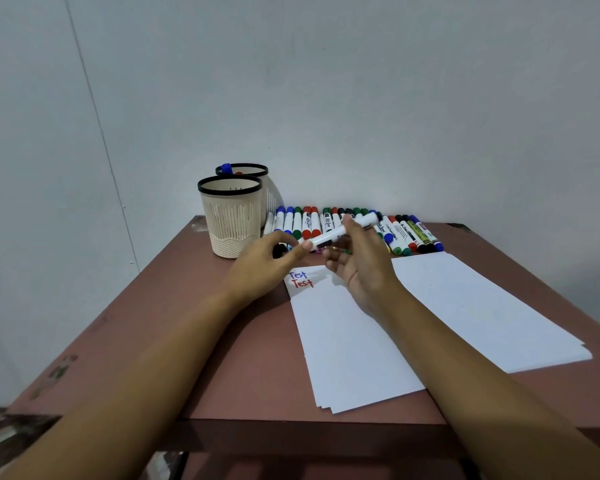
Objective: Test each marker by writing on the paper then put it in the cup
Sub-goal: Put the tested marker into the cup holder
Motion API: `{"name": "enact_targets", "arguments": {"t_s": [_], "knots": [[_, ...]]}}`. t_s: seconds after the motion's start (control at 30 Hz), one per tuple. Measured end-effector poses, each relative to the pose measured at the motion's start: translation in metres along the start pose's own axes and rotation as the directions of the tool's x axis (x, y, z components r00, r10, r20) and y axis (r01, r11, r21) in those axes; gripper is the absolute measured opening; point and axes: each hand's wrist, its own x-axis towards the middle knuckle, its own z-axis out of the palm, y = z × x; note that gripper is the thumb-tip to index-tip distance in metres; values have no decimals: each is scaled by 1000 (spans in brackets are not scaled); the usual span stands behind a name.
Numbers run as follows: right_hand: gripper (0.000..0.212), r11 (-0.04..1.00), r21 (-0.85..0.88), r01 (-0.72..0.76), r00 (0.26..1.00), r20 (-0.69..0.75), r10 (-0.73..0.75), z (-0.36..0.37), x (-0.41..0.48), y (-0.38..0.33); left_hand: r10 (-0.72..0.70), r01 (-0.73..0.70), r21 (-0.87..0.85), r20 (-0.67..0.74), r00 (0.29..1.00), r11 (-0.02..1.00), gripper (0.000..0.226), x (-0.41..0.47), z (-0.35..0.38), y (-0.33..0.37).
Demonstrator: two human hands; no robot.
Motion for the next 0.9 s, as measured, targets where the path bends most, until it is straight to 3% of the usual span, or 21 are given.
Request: {"name": "enact_targets", "arguments": {"t_s": [0.1, 0.17, 0.23, 0.33, 0.5, 0.63, 0.9], "knots": [[26, 976, 204, -75, 995, -46, 86, -4, 2, -3, -80, 78, -58, -32, 996, 995, 33, 3, -2, -1], [28, 969, 214, -122, 991, -26, 130, -4, 1, -1, -146, 146, -107, 9, 989, 983, 37, 4, -2, -4], [7, 986, 121, -112, 993, -7, 114, -4, 0, 2, -172, 175, -90, 38, 984, 980, 43, 5, -3, -7], [19, 991, -121, -49, 998, 44, 55, -3, 0, 8, -176, 179, -64, 55, 983, 982, 44, 8, -4, -10], [12, 864, -500, 57, 996, 89, -14, 0, -3, 23, -170, 170, 17, 66, 983, 985, 46, 10, -3, -15], [7, 798, -596, 92, 995, 86, -50, 1, -3, 28, -197, 196, 22, 59, 979, 980, 47, 8, -4, -18], [4, 789, -608, 93, 994, 109, -33, 1, -4, 29, -218, 215, 73, 32, 976, 974, 33, 11, -4, -23]]}}
